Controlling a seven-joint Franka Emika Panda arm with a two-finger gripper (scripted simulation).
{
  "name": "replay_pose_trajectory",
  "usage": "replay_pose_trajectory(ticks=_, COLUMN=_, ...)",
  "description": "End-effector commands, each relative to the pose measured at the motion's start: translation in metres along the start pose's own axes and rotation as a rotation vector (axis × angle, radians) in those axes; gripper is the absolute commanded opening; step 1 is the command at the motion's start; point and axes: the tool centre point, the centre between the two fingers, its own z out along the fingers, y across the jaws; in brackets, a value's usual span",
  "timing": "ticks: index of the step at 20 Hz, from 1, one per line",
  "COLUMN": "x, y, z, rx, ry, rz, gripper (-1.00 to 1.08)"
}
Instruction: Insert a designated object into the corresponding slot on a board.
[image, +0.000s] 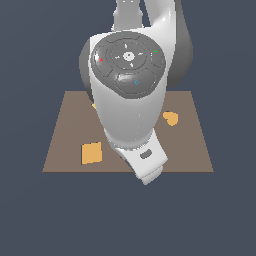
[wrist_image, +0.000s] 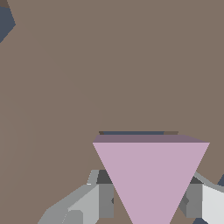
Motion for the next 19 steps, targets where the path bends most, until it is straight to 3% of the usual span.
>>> replay_pose_trajectory(ticks=1, x=-0.001, y=0.001, z=0.000, rx=0.000, ry=0.000, rz=-0.006, gripper=-1.00)
replay_pose_trajectory(ticks=9, x=0.000, y=0.001, z=0.010, rx=0.000, ry=-0.002, rz=-0.007, gripper=-1.00)
replay_pose_trajectory(ticks=10, x=0.000, y=0.001, z=0.010, rx=0.000, ry=-0.002, rz=-0.007, gripper=1.00)
replay_pose_trajectory(ticks=19, x=0.000, y=0.001, z=0.010, rx=0.000, ry=-0.002, rz=-0.007, gripper=1.00)
